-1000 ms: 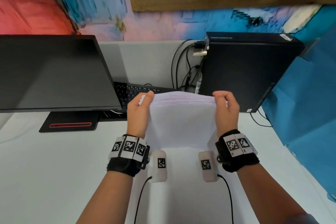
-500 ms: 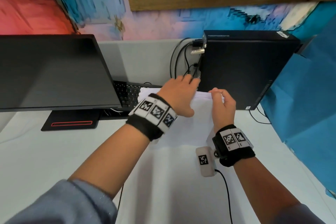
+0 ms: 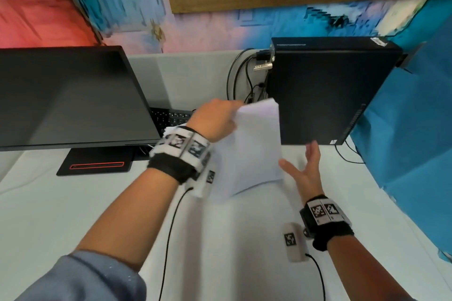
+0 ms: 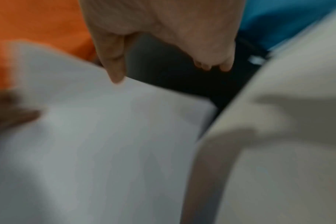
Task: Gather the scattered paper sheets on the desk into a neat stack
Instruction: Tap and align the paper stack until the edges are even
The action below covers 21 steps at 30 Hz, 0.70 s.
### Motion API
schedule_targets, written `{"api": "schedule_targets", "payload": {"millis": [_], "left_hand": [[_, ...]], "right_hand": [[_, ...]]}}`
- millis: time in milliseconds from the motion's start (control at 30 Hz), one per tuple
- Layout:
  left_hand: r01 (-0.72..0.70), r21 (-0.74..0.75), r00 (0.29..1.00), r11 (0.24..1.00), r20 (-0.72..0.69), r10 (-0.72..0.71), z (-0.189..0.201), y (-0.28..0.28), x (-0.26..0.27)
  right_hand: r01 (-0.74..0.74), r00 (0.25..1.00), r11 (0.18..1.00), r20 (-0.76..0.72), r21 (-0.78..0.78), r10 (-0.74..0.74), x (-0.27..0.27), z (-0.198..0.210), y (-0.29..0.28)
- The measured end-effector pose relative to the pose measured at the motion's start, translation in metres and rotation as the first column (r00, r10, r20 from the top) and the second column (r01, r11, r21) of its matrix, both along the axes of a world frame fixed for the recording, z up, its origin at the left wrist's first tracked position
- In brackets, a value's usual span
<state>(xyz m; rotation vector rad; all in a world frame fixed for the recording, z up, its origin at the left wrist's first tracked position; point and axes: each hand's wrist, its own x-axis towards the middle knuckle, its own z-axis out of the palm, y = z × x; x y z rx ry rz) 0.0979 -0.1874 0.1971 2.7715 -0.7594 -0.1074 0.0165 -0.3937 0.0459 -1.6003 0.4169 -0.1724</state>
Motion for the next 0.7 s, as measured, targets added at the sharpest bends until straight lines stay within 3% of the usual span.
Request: {"api": "schedule_targets", "payload": {"millis": [33, 100, 200, 267, 400, 500, 567, 633, 700], "left_hand": [[-0.039, -0.155, 0.997, 0.987, -0.079, 0.027, 0.002, 0.012, 0.003], [-0.143, -0.462, 0.964, 0.875, -0.267, 0.017, -0.001, 0.035, 0.006], [-0.297, -0.696, 0.908, 0.654, -0.417, -0.032, -0.026, 0.060, 0.001], [-0.384, -0.753, 0.888, 0.534, -0.459, -0.009, -0.052, 0.070, -0.005], [-0.517, -0.799, 0.856, 0.308, -0.494, 0.155, -0.108, 0.066, -0.024], [-0.616, -0.775, 0.757, 0.139, -0.534, 0.375, -0.142, 0.050, -0.040], [-0.653, -0.756, 0.701, 0.057, -0.574, 0.424, -0.156, 0.042, -0.050], [-0.674, -0.737, 0.679, 0.060, -0.585, 0.444, -0.167, 0.039, -0.057], [-0.697, -0.703, 0.682, 0.139, -0.591, 0.430, -0.174, 0.039, -0.059]], "right_hand": [[0.028, 0.998, 0.991, -0.064, 0.128, -0.020, -0.004, -0.012, -0.006], [0.026, 0.997, 0.923, -0.077, 0.383, 0.003, -0.006, -0.021, -0.011], [-0.018, 1.000, 0.887, 0.016, 0.461, 0.012, -0.001, -0.006, -0.013], [-0.032, 0.999, 0.911, 0.053, 0.412, 0.011, 0.004, 0.011, -0.015], [0.027, 0.996, 0.995, 0.082, 0.100, -0.035, 0.009, 0.023, -0.011], [0.082, 0.988, 0.996, 0.130, -0.024, -0.079, 0.009, 0.019, 0.001], [0.095, 0.987, 0.994, 0.133, -0.063, -0.086, 0.005, 0.010, 0.007], [0.085, 0.994, 0.994, 0.074, -0.067, -0.080, 0.000, -0.002, 0.009], [0.068, 0.997, 0.997, -0.025, -0.019, -0.069, -0.006, -0.013, 0.007]]}}
